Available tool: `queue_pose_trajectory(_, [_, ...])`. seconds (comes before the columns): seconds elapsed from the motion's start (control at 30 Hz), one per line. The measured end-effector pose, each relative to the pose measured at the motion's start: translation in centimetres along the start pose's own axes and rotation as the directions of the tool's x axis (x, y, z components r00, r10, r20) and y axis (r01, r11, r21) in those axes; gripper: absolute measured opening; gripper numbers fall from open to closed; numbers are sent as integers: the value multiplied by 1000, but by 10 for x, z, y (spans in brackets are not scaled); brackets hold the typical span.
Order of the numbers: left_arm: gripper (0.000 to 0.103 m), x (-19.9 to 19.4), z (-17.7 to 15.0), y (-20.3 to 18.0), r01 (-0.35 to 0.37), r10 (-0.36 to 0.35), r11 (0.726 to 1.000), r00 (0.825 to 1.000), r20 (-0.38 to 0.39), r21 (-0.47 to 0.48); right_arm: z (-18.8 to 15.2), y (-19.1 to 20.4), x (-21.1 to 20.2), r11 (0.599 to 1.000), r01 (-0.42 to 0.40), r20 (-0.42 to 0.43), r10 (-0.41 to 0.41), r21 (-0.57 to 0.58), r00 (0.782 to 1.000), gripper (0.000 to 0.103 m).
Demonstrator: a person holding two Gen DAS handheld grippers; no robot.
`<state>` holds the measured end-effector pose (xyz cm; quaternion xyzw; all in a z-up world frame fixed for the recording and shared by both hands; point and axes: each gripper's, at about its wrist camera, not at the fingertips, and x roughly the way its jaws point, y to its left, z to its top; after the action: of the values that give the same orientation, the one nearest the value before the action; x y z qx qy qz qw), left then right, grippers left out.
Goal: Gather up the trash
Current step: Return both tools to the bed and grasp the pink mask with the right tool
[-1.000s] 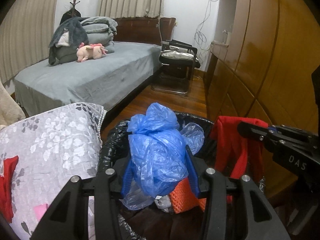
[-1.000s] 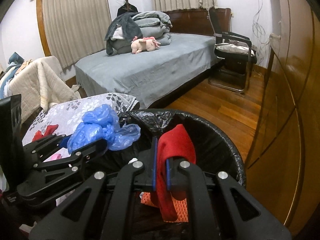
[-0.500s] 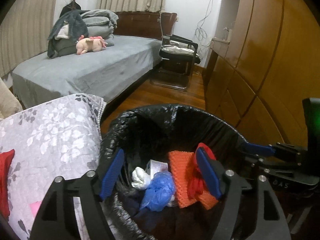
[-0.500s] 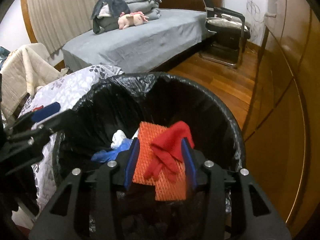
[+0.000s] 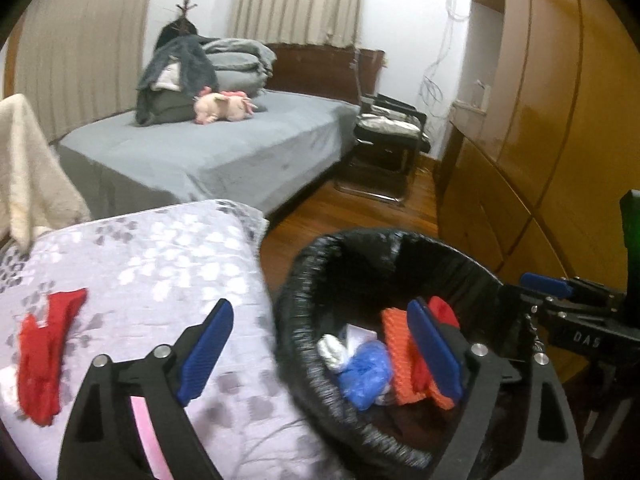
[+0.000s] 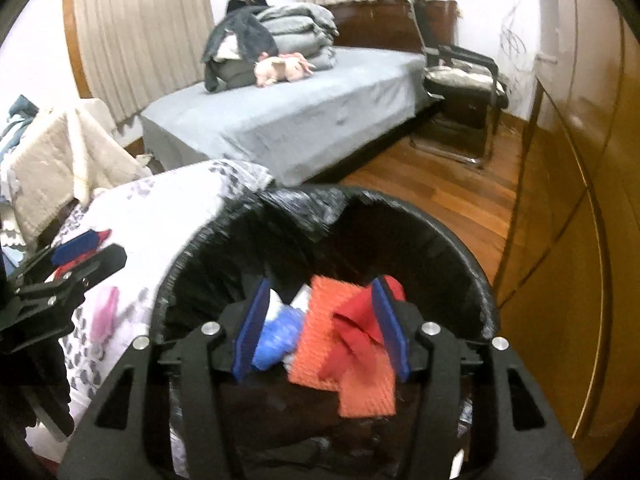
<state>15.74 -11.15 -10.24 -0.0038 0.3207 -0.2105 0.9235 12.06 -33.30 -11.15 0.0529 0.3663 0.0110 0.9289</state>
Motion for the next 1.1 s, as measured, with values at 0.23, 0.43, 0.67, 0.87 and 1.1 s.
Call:
queue_pose_trajectory(0.23, [97,-39,-6,50,-101,104,993,994,36,-62,19,49,-6,996,-64,78,68,-56,995,88])
queue_pose_trajectory(0.43, [97,-71,-18,97,-207,214,972,975,53,-112,28,97,1,986,-142,95,151,-92,984,93])
queue_pose_trajectory(0.67, [97,-99,-40,144,-310,321,938,946,47,-155,21,158,17,962,-224,71,237,-153,969,93])
queue_pose_trajectory(0.87, [97,-112,-62,175,-364,375,911,927,21,-196,4,203,37,944,-265,39,278,-197,960,93])
queue_pose_trajectory(1.1, [97,-120,-85,204,-406,416,885,910,-7,-226,-28,239,69,933,-276,-34,276,-229,961,92])
